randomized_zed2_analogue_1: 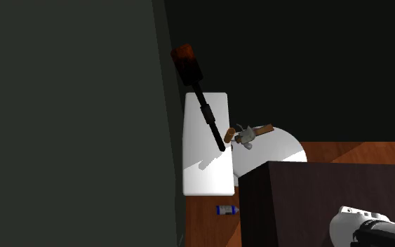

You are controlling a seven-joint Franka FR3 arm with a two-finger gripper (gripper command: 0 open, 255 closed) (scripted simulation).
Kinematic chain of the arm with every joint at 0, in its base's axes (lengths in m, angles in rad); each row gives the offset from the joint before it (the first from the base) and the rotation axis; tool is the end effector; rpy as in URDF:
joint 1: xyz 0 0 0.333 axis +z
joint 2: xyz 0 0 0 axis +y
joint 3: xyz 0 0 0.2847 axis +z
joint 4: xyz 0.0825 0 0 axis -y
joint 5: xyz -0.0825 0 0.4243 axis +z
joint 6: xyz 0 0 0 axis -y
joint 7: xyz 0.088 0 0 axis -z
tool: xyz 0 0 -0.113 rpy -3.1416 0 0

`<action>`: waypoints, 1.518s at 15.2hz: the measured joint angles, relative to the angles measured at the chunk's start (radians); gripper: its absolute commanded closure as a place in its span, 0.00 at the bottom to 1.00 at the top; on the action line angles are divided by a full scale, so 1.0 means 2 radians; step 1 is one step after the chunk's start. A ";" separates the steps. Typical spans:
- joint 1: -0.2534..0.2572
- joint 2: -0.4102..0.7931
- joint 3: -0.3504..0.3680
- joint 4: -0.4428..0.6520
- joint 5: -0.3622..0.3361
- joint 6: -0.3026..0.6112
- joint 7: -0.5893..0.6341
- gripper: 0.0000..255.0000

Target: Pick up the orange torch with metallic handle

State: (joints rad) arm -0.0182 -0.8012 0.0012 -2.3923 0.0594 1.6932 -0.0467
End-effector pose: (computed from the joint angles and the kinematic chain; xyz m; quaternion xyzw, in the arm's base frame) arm 0.3779 -0.0003 0.5610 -0.9982 -0.0125 -0.0519 0.0275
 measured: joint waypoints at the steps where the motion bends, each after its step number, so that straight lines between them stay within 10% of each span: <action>1: 0.000 0.000 0.000 0.000 0.000 0.000 0.000 0.00; 23: -0.088 0.280 -0.102 0.023 -0.012 0.250 0.004 0.00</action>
State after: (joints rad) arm -0.1935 -0.2407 -0.2029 -2.3455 0.0363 2.1938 -0.0389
